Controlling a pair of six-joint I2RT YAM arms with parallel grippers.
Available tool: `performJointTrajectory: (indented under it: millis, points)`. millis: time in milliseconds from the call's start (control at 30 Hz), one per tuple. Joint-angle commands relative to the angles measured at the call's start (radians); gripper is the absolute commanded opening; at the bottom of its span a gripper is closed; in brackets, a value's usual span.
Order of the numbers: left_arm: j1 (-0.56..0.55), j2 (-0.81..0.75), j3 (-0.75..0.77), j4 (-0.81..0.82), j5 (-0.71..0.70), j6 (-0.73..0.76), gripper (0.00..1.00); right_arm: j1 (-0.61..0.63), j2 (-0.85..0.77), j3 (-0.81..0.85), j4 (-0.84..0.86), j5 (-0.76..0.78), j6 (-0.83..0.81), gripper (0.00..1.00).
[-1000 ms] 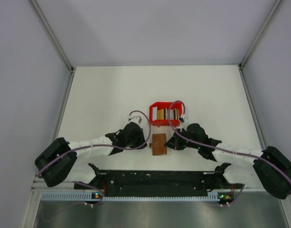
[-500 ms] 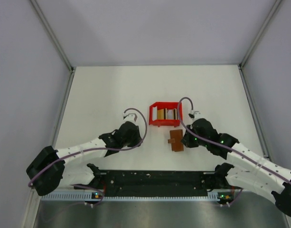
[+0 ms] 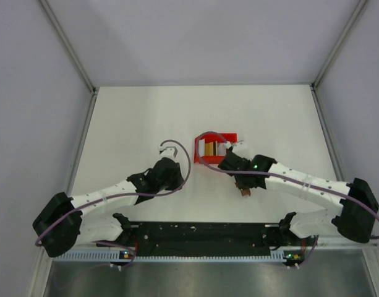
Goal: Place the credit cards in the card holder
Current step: Place the card holder at the center of the board.
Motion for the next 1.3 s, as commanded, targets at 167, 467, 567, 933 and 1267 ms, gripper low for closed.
performJointTrajectory:
  millis: [167, 467, 567, 933, 1267]
  points:
    - [0.08, -0.107, -0.052, 0.03, 0.006, -0.018, 0.28, 0.162, 0.334, 0.237, -0.108, 0.16, 0.107, 0.0]
    - [0.192, -0.242, -0.187, 0.024, 0.047, -0.083, 0.28, 0.259, 0.551, 0.395, -0.087, 0.148, 0.168, 0.0]
    - [0.21, -0.293, -0.203, -0.014, 0.038, -0.087, 0.28, 0.26, 0.569, 0.407, -0.04, 0.096, 0.161, 0.0]
    - [0.221, -0.345, -0.206, -0.036, 0.072, -0.063, 0.29, 0.26, 0.431, 0.329, 0.226, -0.071, 0.063, 0.44]
    - [0.171, -0.278, -0.151, 0.097, 0.2, -0.012, 0.35, 0.064, 0.031, -0.044, 0.451, -0.212, 0.03, 0.44]
